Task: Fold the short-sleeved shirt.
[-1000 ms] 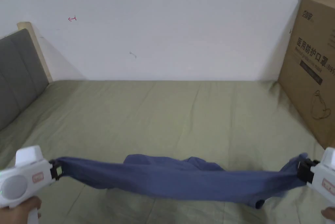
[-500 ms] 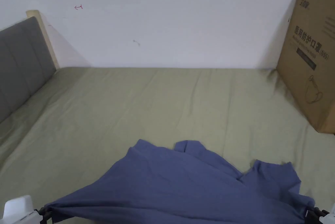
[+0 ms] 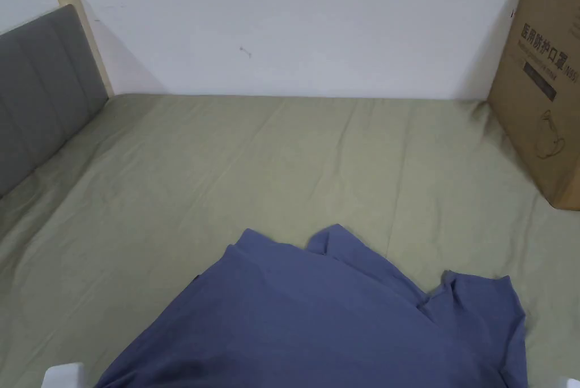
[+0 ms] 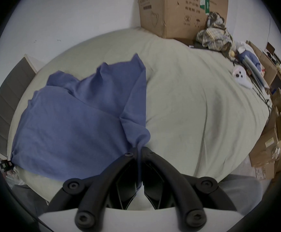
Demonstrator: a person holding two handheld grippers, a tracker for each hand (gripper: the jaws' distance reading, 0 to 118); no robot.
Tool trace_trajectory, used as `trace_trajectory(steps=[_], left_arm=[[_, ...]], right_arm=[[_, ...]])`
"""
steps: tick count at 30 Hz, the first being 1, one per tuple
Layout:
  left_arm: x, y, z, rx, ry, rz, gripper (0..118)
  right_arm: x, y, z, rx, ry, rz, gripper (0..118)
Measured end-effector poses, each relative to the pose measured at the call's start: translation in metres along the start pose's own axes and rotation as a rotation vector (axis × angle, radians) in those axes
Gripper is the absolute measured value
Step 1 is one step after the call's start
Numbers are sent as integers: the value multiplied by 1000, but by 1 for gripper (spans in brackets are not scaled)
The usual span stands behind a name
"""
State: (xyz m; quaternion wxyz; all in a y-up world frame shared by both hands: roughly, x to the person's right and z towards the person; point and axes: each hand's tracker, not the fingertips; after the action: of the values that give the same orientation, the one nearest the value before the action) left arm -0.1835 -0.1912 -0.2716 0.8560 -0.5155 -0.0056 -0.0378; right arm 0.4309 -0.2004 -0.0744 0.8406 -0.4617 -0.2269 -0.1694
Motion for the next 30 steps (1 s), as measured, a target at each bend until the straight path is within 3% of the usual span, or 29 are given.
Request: trace_trajectory(steps=[3, 5, 8, 9, 10, 13, 22, 24, 26, 27, 29, 30], left_arm=[[4, 3, -11, -43, 6, 6, 10], [7, 7, -7, -47, 19, 7, 21], [9, 17, 5, -32, 41, 23, 78], [10, 21, 15, 9, 33, 47, 100], [11, 26, 24, 46, 14, 68, 108], [20, 47, 62, 201, -56, 120, 108], [77, 91, 163, 692, -175, 39, 107], [94, 93, 175, 777, -161, 4, 102], [109, 95, 181, 832, -164, -29, 87], [117, 94, 183, 854, -173, -50, 70], [129, 94, 182, 866, -182, -75, 35], [133, 94, 181, 866, -190, -81, 11]], right_arm=[[-8, 0, -2, -24, -11, -2, 4], [-12, 3, 5, -17, -26, 11, 19], [-23, 15, 32, 28, -31, 35, 78], [-26, 21, 42, 69, 0, 40, 93], [-29, 28, 52, 113, 8, 40, 94], [-36, 54, 85, 249, 42, 65, 94], [-77, 101, 173, 602, 100, 120, 92], [-88, 101, 186, 661, 82, 135, 90], [-97, 101, 194, 704, 68, 152, 82], [-99, 100, 195, 721, 59, 168, 71], [-106, 97, 200, 756, 40, 184, 40], [-108, 96, 202, 768, 31, 192, 14]])
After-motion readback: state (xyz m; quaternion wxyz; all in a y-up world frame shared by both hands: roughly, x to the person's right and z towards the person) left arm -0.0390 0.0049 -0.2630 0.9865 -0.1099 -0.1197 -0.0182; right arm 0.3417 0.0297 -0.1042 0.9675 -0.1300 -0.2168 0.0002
